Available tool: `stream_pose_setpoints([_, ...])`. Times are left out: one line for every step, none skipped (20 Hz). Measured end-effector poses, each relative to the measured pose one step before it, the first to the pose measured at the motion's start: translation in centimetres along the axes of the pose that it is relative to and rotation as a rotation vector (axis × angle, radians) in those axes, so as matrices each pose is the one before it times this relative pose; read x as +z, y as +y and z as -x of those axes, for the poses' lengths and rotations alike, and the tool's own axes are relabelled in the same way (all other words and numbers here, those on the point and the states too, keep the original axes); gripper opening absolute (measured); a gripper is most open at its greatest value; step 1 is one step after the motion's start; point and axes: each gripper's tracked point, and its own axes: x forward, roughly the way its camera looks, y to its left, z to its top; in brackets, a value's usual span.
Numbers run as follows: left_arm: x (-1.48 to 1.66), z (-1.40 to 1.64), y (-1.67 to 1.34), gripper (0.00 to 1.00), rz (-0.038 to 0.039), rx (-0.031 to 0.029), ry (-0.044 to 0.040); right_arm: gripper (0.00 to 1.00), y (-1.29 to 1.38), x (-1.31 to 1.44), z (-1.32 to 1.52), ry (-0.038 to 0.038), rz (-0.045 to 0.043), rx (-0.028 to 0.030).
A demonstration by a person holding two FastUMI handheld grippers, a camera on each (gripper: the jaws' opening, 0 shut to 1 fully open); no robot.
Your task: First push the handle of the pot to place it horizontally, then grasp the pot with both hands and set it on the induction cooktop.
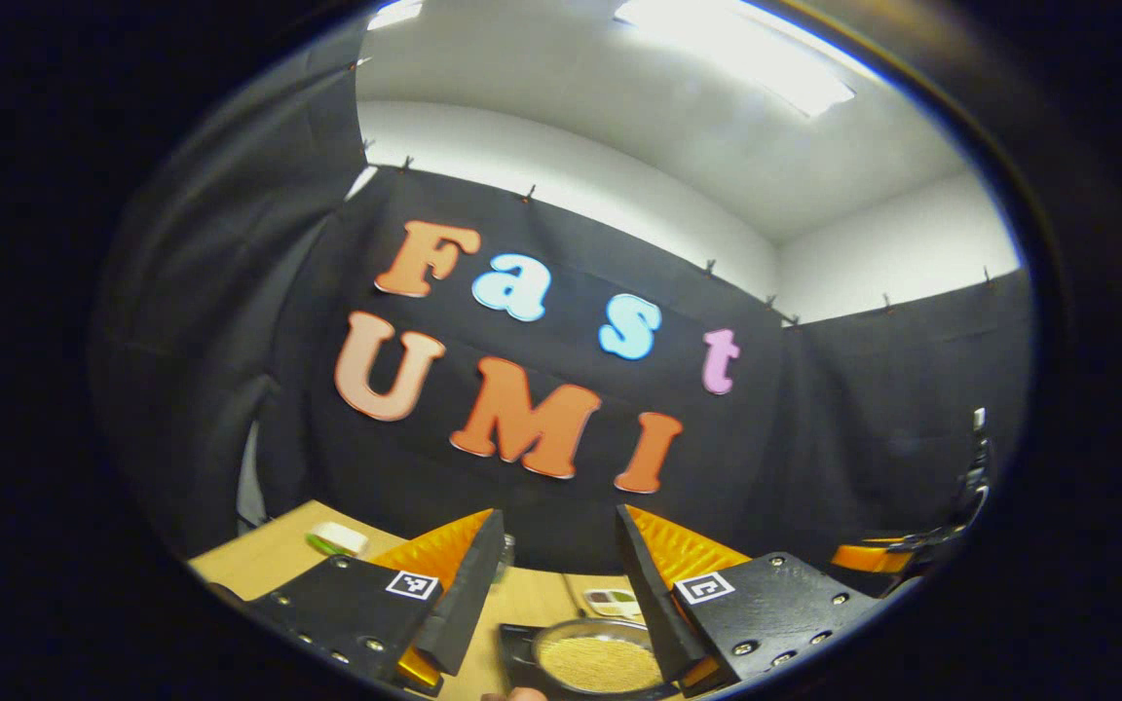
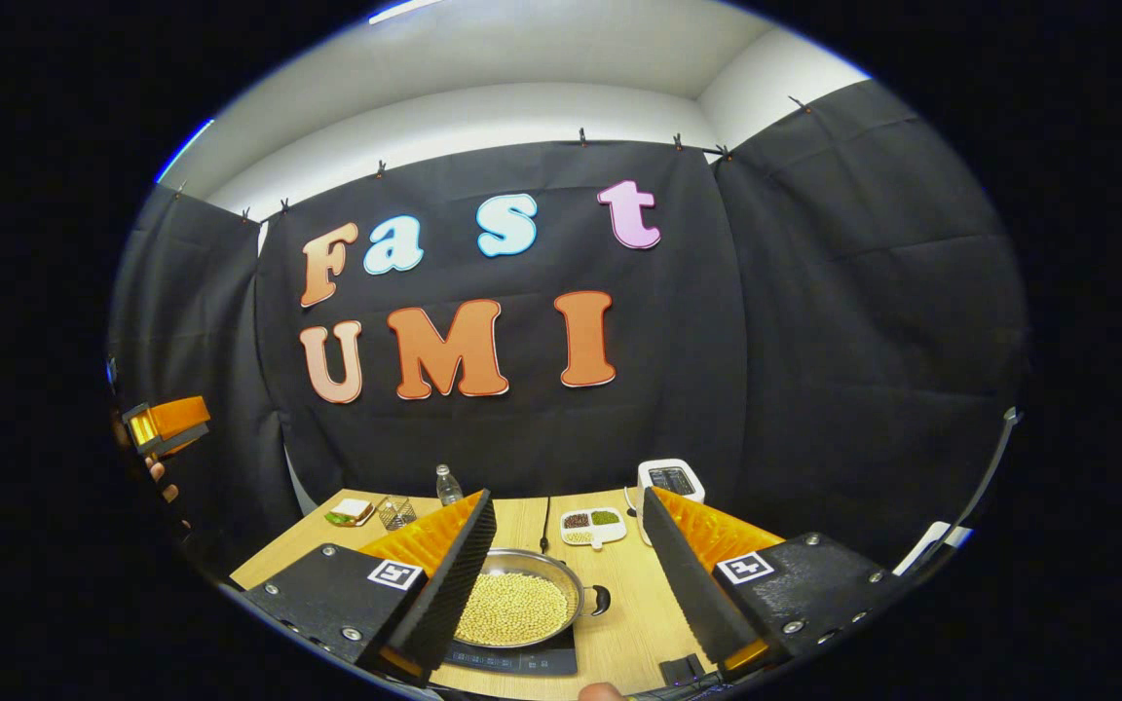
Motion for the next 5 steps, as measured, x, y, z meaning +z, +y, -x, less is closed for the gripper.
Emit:
stream_pose_setpoints([-0.140, -0.202, 1.001, 0.73, -0.02474, 0.01368, 0.00862, 0.94, -0.347, -0.071, -0.123, -0.00024, 0.00170, -0.00577])
stream_pose_setpoints([-0.688, -0.470, -0.399, 0.75, -0.00588, -0.00503, 0.01515, 0.94, -0.251, 0.073, -0.039, -0.00174, -0.00161, -0.00522])
stream_pose_setpoints([-0.593, -0.232, -0.376, 0.75, -0.00866, -0.00023, 0.01513, 0.94, -0.055, 0.141, -0.080, -0.00347, -0.00274, -0.00022])
stream_pose_setpoints([-0.267, -0.114, 0.241, 0.75, -0.01757, 0.00919, 0.01018, 0.94, -0.134, 0.126, -0.019, -0.00417, -0.00343, -0.00013])
stream_pose_setpoints([-0.021, -0.068, 0.301, 0.75, -0.01995, 0.00589, 0.00259, 0.94, 0.094, 0.087, -0.038, -0.00307, -0.00008, 0.00178])
